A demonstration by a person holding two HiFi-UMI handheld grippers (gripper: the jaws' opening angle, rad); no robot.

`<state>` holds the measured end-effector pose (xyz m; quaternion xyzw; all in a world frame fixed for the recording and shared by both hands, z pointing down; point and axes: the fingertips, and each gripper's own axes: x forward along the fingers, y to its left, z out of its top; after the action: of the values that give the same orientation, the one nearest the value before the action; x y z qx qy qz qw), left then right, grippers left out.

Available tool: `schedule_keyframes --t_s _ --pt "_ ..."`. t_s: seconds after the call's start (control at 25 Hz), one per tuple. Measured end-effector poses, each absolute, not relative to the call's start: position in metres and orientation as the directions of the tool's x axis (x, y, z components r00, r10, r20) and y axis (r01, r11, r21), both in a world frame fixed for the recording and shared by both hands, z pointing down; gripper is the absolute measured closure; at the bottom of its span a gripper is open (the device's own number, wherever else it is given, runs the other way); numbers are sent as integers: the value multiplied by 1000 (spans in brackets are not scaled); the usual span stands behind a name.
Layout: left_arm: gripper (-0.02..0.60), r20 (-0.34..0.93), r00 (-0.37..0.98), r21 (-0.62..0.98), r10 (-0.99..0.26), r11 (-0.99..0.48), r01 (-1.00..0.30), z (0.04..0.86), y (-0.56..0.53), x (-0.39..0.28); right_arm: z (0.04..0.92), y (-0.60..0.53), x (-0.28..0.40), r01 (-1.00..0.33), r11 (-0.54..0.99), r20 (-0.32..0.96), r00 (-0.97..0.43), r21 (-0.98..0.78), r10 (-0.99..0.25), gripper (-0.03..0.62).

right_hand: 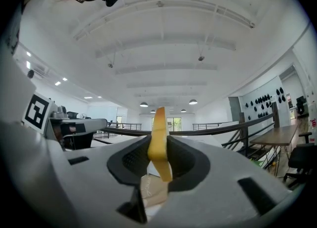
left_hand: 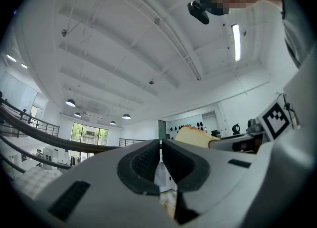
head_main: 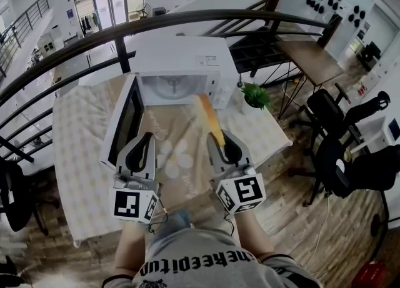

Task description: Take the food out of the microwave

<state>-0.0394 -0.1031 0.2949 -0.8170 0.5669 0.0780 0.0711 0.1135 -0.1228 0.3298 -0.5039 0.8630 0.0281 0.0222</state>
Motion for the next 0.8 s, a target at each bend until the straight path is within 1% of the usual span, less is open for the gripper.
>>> schedule_keyframes --t_s 0.8 --pt "566 -211 338 -32 -917 -339 -940 293 -85 -40 317 -98 119 -875 484 -131 -481 12 -867 503"
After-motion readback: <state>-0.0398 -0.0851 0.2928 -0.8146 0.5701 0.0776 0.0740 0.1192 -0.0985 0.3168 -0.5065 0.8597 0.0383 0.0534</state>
